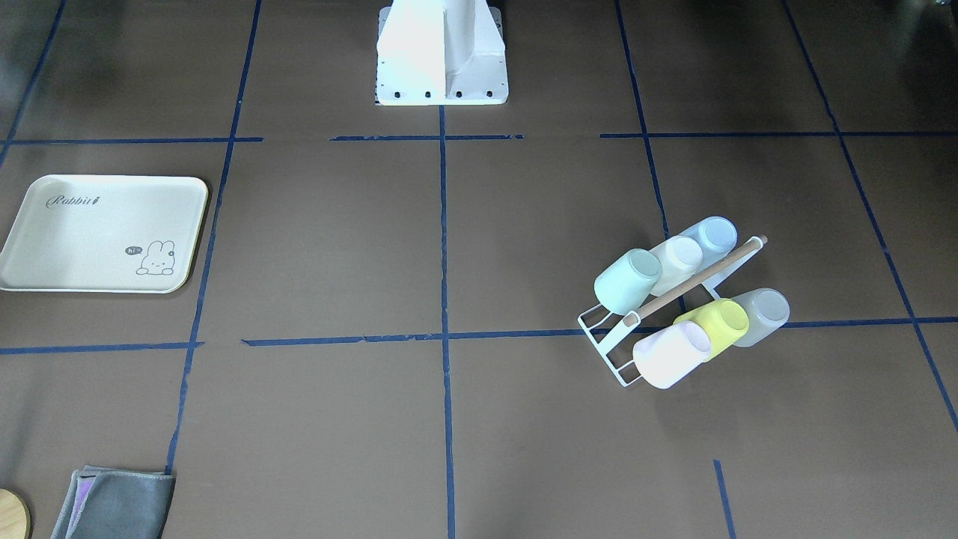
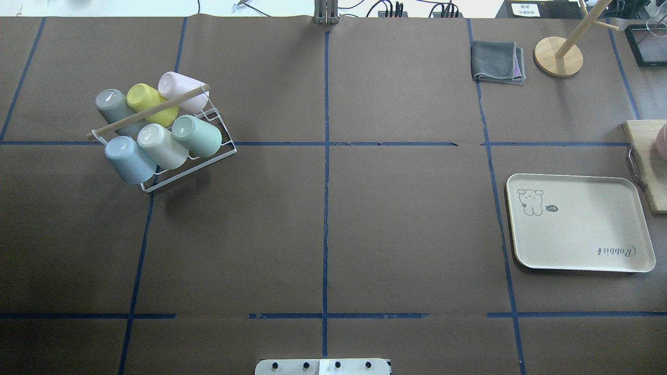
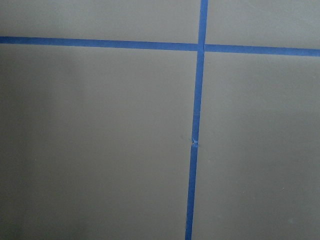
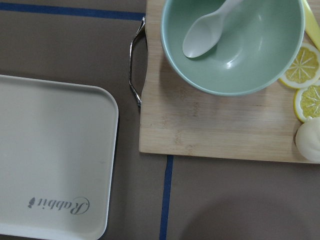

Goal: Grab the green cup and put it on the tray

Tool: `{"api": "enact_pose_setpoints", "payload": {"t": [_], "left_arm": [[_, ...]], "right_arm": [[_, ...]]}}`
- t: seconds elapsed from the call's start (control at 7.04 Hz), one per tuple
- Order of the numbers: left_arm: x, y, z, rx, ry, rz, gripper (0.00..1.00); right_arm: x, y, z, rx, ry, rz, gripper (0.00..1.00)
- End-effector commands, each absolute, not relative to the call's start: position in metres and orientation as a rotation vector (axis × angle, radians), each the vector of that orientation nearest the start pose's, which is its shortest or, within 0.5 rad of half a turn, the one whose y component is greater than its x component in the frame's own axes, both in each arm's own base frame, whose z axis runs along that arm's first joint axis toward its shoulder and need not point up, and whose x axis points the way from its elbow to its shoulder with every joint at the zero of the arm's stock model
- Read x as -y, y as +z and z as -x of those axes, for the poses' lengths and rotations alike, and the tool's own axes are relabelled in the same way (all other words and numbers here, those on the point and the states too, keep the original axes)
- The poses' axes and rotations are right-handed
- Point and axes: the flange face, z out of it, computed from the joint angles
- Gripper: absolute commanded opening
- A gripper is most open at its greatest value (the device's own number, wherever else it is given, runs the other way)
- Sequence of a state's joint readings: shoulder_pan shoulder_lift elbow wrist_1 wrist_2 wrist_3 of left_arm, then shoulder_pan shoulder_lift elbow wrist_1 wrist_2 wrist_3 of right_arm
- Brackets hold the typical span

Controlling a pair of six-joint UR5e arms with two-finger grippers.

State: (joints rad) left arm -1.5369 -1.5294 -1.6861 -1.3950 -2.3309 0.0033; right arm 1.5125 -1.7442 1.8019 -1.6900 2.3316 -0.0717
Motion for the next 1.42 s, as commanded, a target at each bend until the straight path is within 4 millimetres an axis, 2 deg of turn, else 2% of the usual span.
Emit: {"api": "enact_pose_setpoints", "payload": {"t": [0.0, 0.85, 1.14, 1.28], "left_arm": [[0.463, 0.637, 0.051, -0.758, 0.010, 0.087, 1.00], [0.461, 0.638, 0.051, -0.756, -0.009, 0.105, 1.00], [0.462, 0.637, 0.051, -0.759, -0.012, 0.106, 1.00], [0.462, 0.639, 0.050, -0.781, -0.010, 0.109, 1.00]], "right_arm": [[0.416, 0.636, -0.040, 0.763, -0.099, 0.054, 1.00], [0.417, 0.634, -0.038, 0.780, -0.100, 0.046, 1.00], [0.426, 0.628, -0.016, 0.769, -0.194, -0.042, 1.00], [0.426, 0.628, -0.011, 0.774, -0.185, -0.028, 1.00]]}}
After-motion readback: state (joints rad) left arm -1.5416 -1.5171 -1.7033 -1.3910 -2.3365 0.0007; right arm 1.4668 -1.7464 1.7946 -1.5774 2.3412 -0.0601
